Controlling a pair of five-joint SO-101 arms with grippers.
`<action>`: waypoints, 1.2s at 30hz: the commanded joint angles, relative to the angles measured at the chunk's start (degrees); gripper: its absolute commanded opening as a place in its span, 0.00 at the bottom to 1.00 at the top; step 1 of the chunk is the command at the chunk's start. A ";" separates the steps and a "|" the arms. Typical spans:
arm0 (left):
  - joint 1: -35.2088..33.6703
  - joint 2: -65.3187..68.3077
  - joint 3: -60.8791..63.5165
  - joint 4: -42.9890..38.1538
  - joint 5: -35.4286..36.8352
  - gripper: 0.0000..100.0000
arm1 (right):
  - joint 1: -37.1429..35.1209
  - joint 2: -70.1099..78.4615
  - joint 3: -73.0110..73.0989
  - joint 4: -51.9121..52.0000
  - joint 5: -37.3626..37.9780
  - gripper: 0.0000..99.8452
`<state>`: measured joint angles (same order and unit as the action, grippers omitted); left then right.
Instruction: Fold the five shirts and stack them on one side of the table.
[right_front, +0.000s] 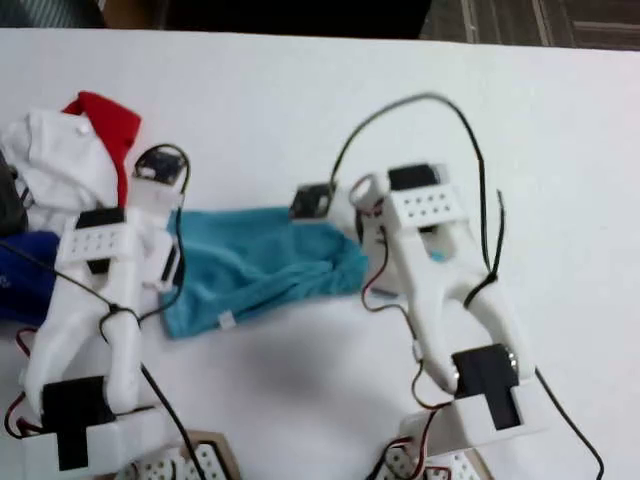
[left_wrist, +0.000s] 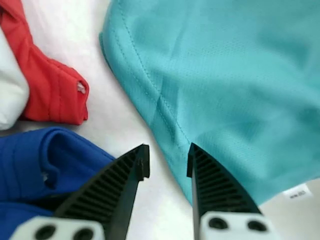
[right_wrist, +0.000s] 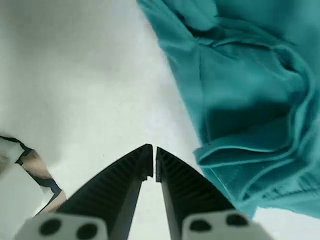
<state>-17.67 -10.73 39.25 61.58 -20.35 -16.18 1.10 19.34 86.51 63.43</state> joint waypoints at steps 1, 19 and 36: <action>-0.09 -2.11 -0.13 -0.26 -0.70 0.15 | 0.22 -3.21 5.63 -6.29 0.00 0.02; 0.00 -2.11 2.24 -0.62 -0.79 0.15 | 15.87 -2.95 0.70 -25.36 3.78 0.02; 0.00 -2.11 2.33 -0.35 -0.79 0.15 | 20.79 5.67 -11.87 -30.64 -3.16 0.02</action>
<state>-17.58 -10.73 41.54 61.49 -20.88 3.34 7.78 11.87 53.45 63.25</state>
